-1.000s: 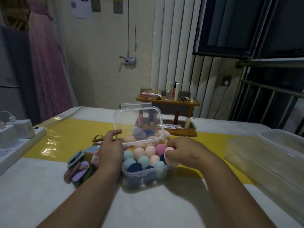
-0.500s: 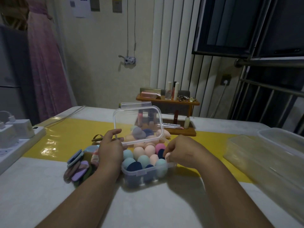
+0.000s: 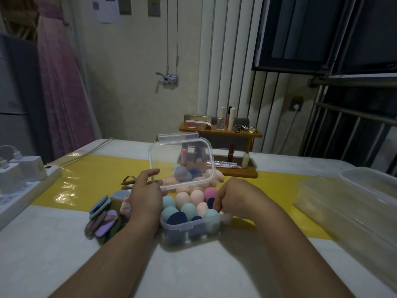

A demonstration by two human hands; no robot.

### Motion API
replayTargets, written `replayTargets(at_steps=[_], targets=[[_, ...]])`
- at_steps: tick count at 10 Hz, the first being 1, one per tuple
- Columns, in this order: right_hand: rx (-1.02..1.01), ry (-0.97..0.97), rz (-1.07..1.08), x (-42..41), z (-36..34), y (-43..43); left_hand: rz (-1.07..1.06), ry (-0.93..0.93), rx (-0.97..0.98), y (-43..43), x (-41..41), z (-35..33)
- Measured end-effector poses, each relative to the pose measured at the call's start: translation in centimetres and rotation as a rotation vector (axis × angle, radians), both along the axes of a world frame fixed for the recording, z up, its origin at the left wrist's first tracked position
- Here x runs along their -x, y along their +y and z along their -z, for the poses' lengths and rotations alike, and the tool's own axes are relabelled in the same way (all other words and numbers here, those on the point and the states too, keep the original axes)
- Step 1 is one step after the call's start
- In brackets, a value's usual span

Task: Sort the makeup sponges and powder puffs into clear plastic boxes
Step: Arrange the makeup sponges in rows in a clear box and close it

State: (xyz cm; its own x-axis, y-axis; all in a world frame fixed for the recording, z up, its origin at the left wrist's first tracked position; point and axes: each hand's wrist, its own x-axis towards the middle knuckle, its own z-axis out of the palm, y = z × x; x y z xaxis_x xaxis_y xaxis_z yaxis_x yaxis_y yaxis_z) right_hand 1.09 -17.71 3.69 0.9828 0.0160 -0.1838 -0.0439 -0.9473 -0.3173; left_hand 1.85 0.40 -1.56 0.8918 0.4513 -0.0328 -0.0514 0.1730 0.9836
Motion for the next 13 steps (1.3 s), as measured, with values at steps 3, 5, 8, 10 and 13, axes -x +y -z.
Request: replayTargets(at_steps=[3,5,8,10,13], targets=[[0.209,-0.051,-0.002,-0.2,0.1,1.1,-0.002,0.008,-0.012,-0.1,0.2,0.0],[0.21,-0.014,0.045,0.1,-0.3,1.4,0.006,0.002,-0.019,0.0,0.1,-0.1],[0.253,-0.08,-0.042,1.1,-0.5,0.6,-0.006,0.011,-0.023,-0.1,0.0,0.0],[0.265,-0.017,-0.145,2.0,-1.2,0.4,-0.014,0.008,-0.04,0.0,0.0,0.1],[0.114,0.034,-0.077,1.6,-0.6,0.3,-0.006,-0.012,-0.001,-0.1,-0.2,0.2]])
